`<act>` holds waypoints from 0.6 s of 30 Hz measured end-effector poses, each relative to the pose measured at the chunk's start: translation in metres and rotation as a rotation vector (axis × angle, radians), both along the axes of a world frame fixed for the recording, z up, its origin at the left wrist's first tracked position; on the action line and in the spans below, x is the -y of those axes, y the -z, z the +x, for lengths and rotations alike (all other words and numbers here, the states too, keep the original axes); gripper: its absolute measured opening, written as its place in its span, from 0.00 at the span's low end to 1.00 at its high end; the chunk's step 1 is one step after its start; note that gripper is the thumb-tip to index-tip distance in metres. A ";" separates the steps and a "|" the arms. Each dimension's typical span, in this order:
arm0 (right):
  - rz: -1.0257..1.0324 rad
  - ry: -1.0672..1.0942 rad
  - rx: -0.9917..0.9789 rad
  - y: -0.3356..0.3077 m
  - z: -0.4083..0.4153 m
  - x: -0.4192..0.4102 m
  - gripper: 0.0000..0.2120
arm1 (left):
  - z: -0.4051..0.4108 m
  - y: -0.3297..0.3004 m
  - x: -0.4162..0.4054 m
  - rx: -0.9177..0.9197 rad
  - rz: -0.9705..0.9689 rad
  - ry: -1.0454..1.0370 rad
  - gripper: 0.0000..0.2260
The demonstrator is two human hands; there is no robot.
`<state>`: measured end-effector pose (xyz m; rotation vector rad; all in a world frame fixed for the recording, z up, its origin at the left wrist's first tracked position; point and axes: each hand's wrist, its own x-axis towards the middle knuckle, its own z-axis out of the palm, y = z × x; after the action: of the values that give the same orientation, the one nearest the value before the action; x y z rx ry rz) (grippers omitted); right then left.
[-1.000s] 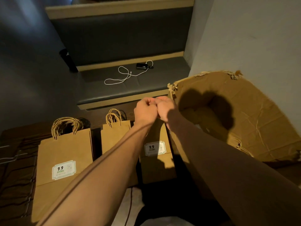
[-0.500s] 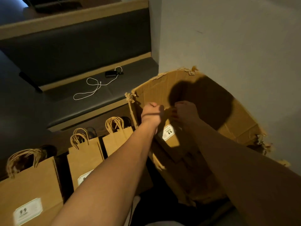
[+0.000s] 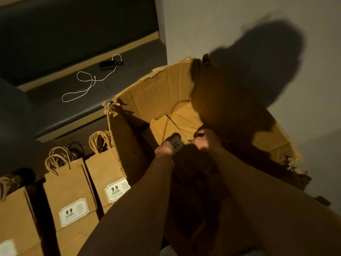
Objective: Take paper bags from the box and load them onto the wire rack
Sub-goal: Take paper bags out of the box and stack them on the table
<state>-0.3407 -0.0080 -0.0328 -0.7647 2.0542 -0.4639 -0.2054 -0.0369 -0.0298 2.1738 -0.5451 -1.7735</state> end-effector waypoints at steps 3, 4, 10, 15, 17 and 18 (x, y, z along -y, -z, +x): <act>0.003 0.025 0.122 0.009 -0.001 0.007 0.22 | -0.004 0.021 0.001 -0.048 0.060 -0.080 0.16; 0.003 -0.020 0.127 0.011 -0.002 0.009 0.23 | -0.005 0.026 0.001 -0.075 0.079 -0.112 0.15; 0.078 -0.233 0.036 0.032 -0.005 0.018 0.40 | -0.005 0.051 0.006 -0.038 0.069 -0.166 0.09; 0.194 -0.389 -0.225 0.042 -0.007 0.022 0.50 | -0.003 0.058 0.005 -0.032 0.033 -0.213 0.14; 0.249 -0.388 -0.274 0.040 -0.004 0.021 0.49 | -0.004 0.065 0.005 -0.061 0.037 -0.230 0.20; 0.265 -0.376 -0.283 0.040 -0.003 0.019 0.47 | -0.004 0.067 0.004 -0.075 0.043 -0.232 0.23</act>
<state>-0.3437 -0.0265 -0.0724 -1.0691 2.1038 0.1335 -0.2098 -0.0407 -0.0972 2.0917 -0.2280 -1.7467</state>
